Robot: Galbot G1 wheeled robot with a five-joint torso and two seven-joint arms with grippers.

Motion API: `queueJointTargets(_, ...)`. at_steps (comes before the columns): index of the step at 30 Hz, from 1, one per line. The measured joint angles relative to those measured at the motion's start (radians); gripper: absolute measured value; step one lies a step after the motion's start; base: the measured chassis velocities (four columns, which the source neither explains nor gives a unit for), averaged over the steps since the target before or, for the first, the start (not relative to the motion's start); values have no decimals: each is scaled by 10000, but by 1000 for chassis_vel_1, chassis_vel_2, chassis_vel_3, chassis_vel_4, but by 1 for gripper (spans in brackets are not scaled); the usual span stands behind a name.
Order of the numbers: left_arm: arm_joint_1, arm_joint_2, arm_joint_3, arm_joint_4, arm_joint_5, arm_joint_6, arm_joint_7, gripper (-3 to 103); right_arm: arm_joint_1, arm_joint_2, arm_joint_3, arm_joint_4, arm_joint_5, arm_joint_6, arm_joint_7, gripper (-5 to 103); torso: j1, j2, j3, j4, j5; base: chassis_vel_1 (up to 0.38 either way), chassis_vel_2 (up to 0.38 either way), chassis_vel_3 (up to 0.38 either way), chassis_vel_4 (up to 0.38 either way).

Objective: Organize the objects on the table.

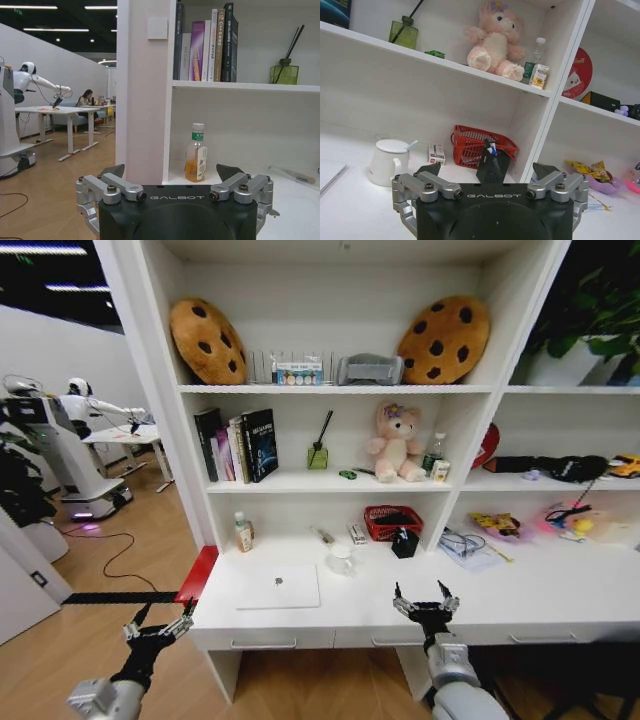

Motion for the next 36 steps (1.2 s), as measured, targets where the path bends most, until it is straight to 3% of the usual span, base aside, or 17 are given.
queueJointTargets(2, 0, 0, -1, -2, 0, 0, 2, 100, -10, -17, 0, 0, 14, -16, -1, 100, 0, -1, 1, 0, 16, 401, -230, -421, 244)
queueJointTargets(5, 0, 0, 0, 0, 0, 0, 4, 100, -23, -30, -22, 2, 22, -53, -14, 100, -1, 1, 0, 0, -3, 465, -257, -448, 231)
queueJointTargets(8, 0, 0, 0, -1, 0, 0, 3, 100, -27, -19, -35, -8, 21, -72, -26, 100, -3, 1, -1, -1, 13, 515, -211, -518, 204)
queueJointTargets(11, 2, 0, 0, 0, 0, -1, 3, 100, -28, -16, -34, -16, 20, -86, -29, 100, -6, 2, -2, 2, -1, 533, -183, -563, 145)
queueJointTargets(18, 3, 1, -5, 1, 0, -1, -10, 100, -26, 18, -36, -115, 18, 136, -246, 100, -12, 6, -3, -1, -5, 399, 143, -436, -45)
queueJointTargets(21, 0, 1, -1, 0, 0, -1, -7, 100, -7, 6, -43, -190, 6, 522, -363, 100, 0, 1, 0, -4, 6, 95, 88, -89, -134)
queueJointTargets(36, 2, 0, 2, 0, 0, -1, -2, 100, -339, 197, -81, -34, -174, 627, -564, 100, -4, 2, -2, -1, 6, -37, 19, 55, -17)
